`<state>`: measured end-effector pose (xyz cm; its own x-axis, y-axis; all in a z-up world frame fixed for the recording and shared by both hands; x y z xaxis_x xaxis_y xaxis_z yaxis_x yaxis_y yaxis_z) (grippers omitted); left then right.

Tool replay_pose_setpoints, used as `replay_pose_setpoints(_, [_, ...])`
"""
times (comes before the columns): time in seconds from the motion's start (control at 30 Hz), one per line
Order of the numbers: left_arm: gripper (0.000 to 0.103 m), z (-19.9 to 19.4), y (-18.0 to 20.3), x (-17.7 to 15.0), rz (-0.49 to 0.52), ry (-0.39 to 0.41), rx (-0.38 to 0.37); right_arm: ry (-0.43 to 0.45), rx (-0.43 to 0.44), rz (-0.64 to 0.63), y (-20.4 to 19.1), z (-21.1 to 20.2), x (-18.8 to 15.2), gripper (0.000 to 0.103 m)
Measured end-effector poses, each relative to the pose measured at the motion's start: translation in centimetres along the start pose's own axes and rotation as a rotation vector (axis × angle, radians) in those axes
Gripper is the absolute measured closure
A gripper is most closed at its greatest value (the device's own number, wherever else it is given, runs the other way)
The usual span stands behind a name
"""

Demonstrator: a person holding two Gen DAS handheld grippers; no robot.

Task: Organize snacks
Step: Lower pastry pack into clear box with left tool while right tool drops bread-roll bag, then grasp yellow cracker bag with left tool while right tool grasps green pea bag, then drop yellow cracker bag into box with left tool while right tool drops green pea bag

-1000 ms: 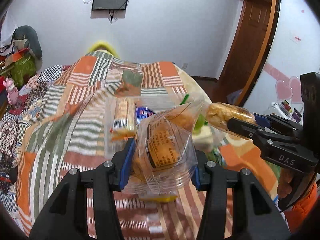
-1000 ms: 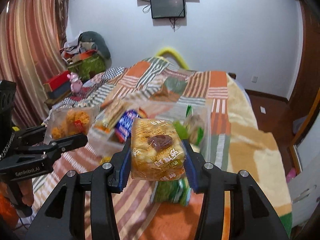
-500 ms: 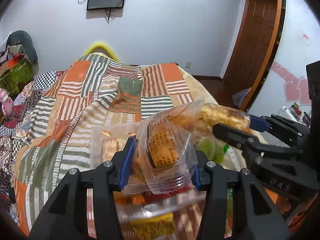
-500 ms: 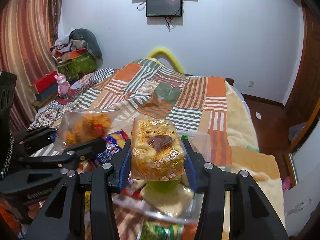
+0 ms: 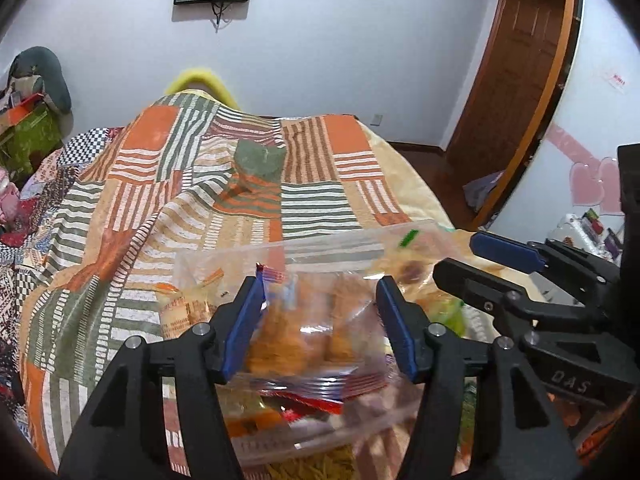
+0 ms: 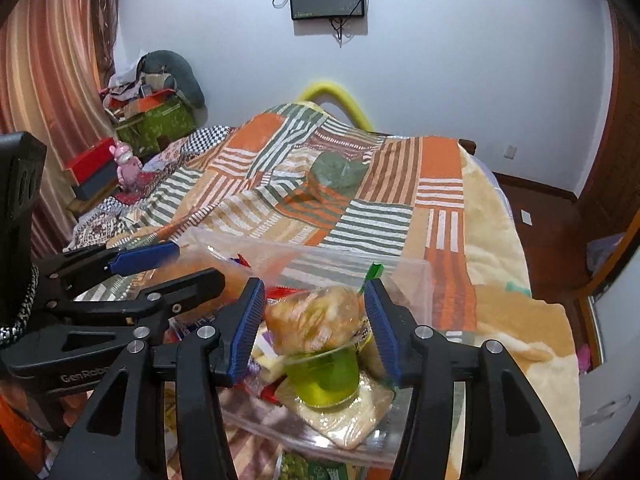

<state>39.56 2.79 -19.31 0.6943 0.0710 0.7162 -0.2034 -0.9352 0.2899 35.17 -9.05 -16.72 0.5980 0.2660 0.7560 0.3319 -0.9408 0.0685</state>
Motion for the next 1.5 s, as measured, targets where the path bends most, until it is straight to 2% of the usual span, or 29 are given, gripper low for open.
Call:
replay_pose_setpoints(0.17, [0.042,-2.4,1.4,-0.2,0.033,0.024,0.0,0.007,0.003,0.009,0.6,-1.4,-0.4,0.054])
replay_pose_setpoints(0.3, [0.039,-4.4,1.7,-1.3,0.045,0.022,0.01,0.001,0.002,0.017,1.3,-2.8,-1.8,0.05])
replay_pose_setpoints(0.6, [0.035,-6.3,0.3,-7.2,0.01,-0.059,0.032,-0.077,0.014,0.049,2.4,-3.5,-6.4,0.04])
replay_pose_setpoints(0.87, [0.035,-4.2,-0.4,-13.2,-0.043,-0.195,0.014,-0.191,0.034,0.055,1.9,-1.5,-10.7,0.037])
replay_pose_setpoints(1.17, [0.035,-0.9,-0.2,-15.2,-0.091,-0.26,-0.021,-0.27,0.05,0.046,0.7,1.4,-12.5,0.037])
replay_pose_setpoints(1.3, [0.035,-0.4,-0.1,-15.5,-0.07,-0.241,-0.006,-0.284,0.045,0.033,0.4,1.8,-13.0,0.036])
replay_pose_setpoints(1.37, [0.036,-0.4,0.3,-15.6,-0.056,-0.235,-0.011,-0.278,0.048,0.024,0.4,1.7,-13.0,0.046])
replay_pose_setpoints(1.4, [0.039,-0.3,0.3,-15.4,-0.052,-0.232,-0.011,-0.276,0.042,0.021,0.4,1.7,-13.1,0.047])
replay_pose_setpoints(1.47, [0.047,-0.5,0.5,-15.4,-0.043,-0.225,-0.01,-0.27,0.041,0.016,0.4,1.5,-13.2,0.056])
replay_pose_setpoints(1.5, [0.051,-0.7,0.6,-15.5,-0.042,-0.225,-0.014,-0.267,0.041,0.015,0.3,1.3,-13.2,0.056])
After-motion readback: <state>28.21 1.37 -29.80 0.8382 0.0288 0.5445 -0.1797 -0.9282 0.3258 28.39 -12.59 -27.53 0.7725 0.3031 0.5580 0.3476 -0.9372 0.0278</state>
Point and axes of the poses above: each gripper's, at about its wrist camera, not at the fingertips, and z roughly the way its jaws point, y to its right, x to its top, the point moved 9 cm from there along z, roughly the way its jaws point, and after that the axes turned 8 degrees about -x, right-handed, at the moved point
